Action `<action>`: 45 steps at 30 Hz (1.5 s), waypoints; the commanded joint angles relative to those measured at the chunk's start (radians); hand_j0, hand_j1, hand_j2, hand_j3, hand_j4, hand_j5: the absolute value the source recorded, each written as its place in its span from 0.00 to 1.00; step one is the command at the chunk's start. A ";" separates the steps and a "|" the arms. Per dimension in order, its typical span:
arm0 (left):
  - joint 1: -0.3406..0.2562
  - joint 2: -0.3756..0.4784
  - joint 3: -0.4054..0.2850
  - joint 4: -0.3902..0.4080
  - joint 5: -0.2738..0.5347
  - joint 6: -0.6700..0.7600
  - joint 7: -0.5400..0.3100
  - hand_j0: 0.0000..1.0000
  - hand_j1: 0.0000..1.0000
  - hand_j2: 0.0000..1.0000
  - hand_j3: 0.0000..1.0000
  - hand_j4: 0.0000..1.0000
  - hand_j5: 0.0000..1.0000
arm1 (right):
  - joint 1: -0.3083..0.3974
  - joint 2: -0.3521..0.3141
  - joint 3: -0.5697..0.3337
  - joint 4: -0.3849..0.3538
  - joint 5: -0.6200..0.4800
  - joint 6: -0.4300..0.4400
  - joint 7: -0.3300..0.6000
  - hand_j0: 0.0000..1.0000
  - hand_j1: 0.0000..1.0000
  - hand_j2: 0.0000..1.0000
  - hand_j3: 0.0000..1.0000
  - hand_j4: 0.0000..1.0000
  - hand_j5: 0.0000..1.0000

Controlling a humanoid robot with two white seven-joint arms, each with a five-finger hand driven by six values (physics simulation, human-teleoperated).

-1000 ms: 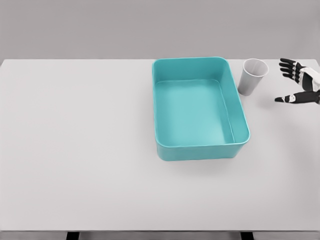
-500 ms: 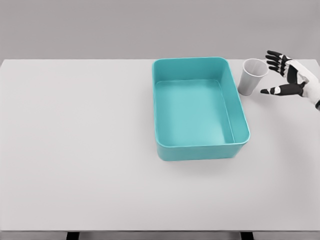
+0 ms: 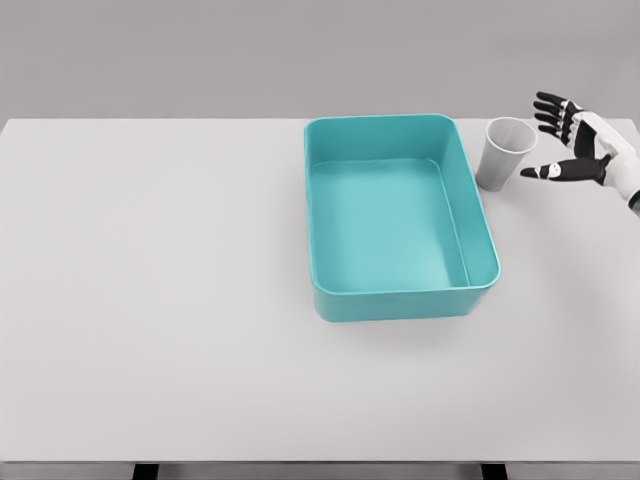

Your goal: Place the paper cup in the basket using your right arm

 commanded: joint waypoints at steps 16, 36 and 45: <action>0.000 0.000 0.000 0.000 -0.001 0.000 0.000 1.00 1.00 1.00 1.00 1.00 1.00 | -0.015 0.030 -0.001 0.043 0.047 0.006 0.000 1.00 1.00 1.00 1.00 1.00 1.00; 0.000 0.000 0.000 0.000 -0.001 0.000 0.000 1.00 1.00 1.00 1.00 1.00 1.00 | -0.026 0.053 -0.001 0.048 0.056 0.006 0.000 1.00 1.00 1.00 1.00 1.00 1.00; 0.000 0.000 0.000 0.000 -0.001 0.000 0.000 1.00 1.00 1.00 1.00 1.00 1.00 | -0.037 0.062 0.000 0.051 0.063 0.006 0.000 1.00 1.00 1.00 1.00 1.00 1.00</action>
